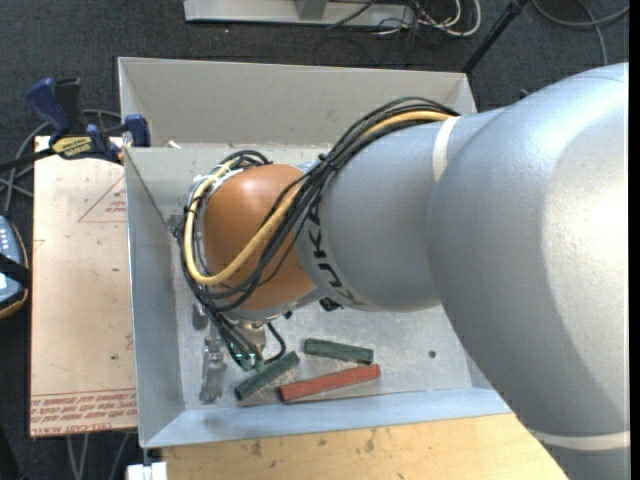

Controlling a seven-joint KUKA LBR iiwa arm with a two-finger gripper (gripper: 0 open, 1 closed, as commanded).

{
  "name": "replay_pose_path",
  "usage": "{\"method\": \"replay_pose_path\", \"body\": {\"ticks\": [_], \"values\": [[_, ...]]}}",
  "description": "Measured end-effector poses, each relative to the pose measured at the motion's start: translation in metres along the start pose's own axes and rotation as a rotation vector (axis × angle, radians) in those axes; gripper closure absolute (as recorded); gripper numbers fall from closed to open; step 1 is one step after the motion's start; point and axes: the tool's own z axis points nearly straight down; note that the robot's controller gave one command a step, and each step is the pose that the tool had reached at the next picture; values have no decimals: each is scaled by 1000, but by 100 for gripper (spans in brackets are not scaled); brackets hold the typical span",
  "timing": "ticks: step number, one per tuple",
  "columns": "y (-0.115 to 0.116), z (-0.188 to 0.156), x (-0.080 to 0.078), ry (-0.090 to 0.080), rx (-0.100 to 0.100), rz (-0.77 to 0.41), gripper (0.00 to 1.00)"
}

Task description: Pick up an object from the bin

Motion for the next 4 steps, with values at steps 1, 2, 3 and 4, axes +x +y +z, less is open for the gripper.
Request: {"method": "replay_pose_path", "body": {"ticks": [1,2,3,4], "values": [[-7,-155,-4,-16,-3,-271,0],[-59,-12,-2,1,2,-186,0],[-78,60,3,-16,-3,-168,0],[-77,58,5,-9,-2,-172,100]]}}
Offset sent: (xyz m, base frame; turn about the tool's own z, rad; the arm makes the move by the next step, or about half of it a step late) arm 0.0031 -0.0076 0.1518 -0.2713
